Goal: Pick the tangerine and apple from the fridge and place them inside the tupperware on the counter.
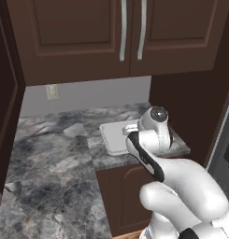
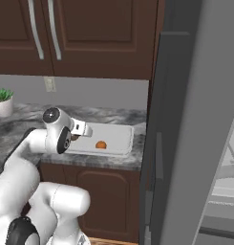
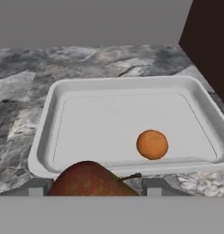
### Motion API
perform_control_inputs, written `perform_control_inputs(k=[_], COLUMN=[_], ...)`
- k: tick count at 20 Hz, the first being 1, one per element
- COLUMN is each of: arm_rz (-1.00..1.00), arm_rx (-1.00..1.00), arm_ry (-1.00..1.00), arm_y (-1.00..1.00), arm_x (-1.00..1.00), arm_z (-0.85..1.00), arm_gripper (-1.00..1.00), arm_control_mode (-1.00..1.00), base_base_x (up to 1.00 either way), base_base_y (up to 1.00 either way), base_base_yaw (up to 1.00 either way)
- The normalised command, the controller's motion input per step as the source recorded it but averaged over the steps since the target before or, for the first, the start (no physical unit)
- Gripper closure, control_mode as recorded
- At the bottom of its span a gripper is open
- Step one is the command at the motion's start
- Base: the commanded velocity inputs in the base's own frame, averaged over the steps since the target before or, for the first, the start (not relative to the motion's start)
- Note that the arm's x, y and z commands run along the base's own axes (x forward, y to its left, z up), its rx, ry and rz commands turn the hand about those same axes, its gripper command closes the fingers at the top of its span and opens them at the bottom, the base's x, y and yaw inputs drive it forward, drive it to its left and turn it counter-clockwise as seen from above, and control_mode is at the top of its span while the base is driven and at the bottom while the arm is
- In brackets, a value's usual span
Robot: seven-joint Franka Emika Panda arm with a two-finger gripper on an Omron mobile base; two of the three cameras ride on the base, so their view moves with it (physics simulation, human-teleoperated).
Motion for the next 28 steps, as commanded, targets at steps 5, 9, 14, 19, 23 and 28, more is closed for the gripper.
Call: perform_control_inputs(k=[5, 9, 14, 19, 23, 28], arm_rz=[0.0, 0.0, 0.0, 0.0, 0.0, -0.03], arm_rx=[0.09, 0.0, 0.0, 0.0, 0.0, 0.0], arm_ry=[0.11, 0.15, 0.12, 0.07, 0.0, 0.0], arm_y=[0.08, 0.17, 0.06, 0.04, 0.0, 0.0], arm_x=[0.97, 0.99, 0.82, 0.54, -0.04, -0.29], arm_z=[-0.44, -0.38, -0.36, -0.39, 0.1, 0.42], arm_gripper=[1.0, 1.0, 1.0, -1.0, -1.0, -1.0], arm_control_mode=[-1.0, -1.0, -1.0, -1.0, -1.0, -1.0], base_base_x=[0.0, 0.0, 0.0, 0.0, 0.0, 0.0], base_base_y=[0.0, 0.0, 0.0, 0.0, 0.0, 0.0], base_base_yaw=[0.0, 0.0, 0.0, 0.0, 0.0, 0.0])
